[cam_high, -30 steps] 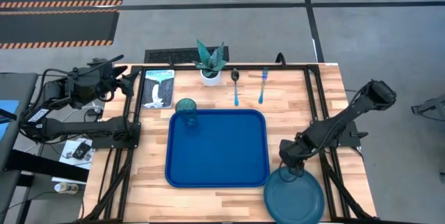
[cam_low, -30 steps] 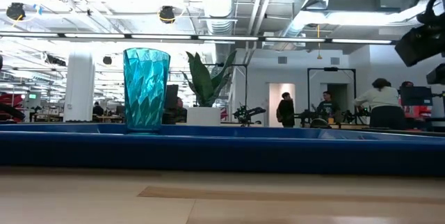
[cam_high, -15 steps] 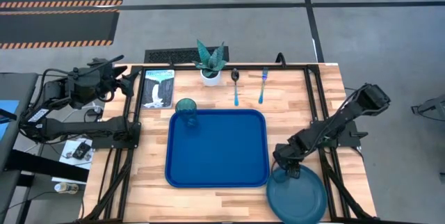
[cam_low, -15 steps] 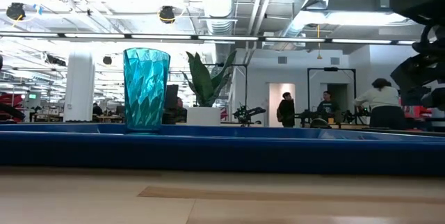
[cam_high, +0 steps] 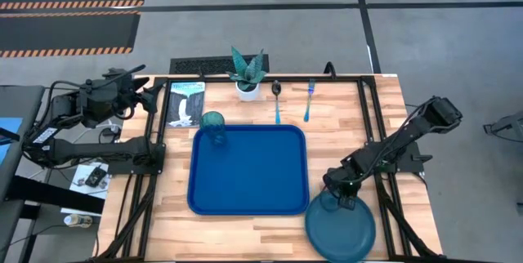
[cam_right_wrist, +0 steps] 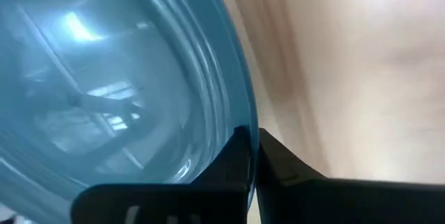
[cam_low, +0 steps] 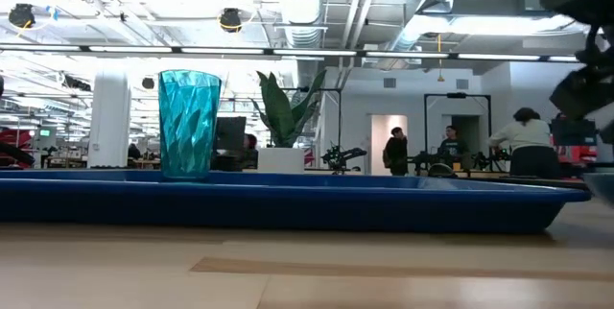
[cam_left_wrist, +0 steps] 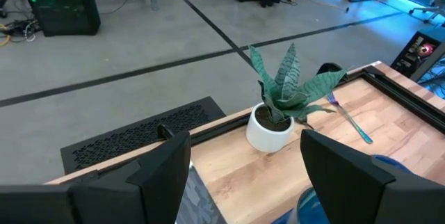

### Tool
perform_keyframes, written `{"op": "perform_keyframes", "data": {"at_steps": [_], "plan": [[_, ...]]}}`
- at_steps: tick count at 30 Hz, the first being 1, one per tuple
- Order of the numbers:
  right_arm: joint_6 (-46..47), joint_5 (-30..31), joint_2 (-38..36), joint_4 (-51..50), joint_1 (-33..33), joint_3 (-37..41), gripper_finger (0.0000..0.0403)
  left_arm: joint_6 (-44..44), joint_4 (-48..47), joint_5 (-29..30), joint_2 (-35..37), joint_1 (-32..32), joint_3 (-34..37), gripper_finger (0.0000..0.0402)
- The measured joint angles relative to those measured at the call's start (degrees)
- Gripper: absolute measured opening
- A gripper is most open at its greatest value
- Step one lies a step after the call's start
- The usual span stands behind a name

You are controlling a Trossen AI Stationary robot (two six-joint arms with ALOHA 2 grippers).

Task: Pick and place plate/cup/fork/spoon on tray
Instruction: Put the blue plate on the blue tray on the bottom of the blue glass

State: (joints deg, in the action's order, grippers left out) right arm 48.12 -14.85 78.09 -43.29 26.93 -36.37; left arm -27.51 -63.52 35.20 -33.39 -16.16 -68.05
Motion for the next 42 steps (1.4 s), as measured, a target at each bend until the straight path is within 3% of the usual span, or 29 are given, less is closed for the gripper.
{"op": "perform_keyframes", "data": {"at_steps": [15,22,27,33,42], "plan": [[4.55,4.32,-12.45,-16.96,-0.96,-12.07,0.0003,0.46,0.01,-0.03,0.0,0.0,0.0,0.0261],[4.12,13.98,-15.46,-15.24,-7.96,-17.28,0.0003,1.55,0.01,-0.04,0.0,-0.01,0.0,0.0261],[-1.61,13.84,-12.4,-5.2,-16.84,-18.61,0.0002,1.56,0.01,-0.04,0.0,0.02,0.0,0.0261],[-6.59,10.27,-3.21,2.11,-27.01,-20.86,0.0003,1.53,0.01,-0.08,0.02,0.01,0.0,0.0261],[-4.7,8.71,12.77,5.21,-32.56,-30.86,0.0006,1.27,0.01,-0.87,0.0,0.0,0.0,0.0261]]}}
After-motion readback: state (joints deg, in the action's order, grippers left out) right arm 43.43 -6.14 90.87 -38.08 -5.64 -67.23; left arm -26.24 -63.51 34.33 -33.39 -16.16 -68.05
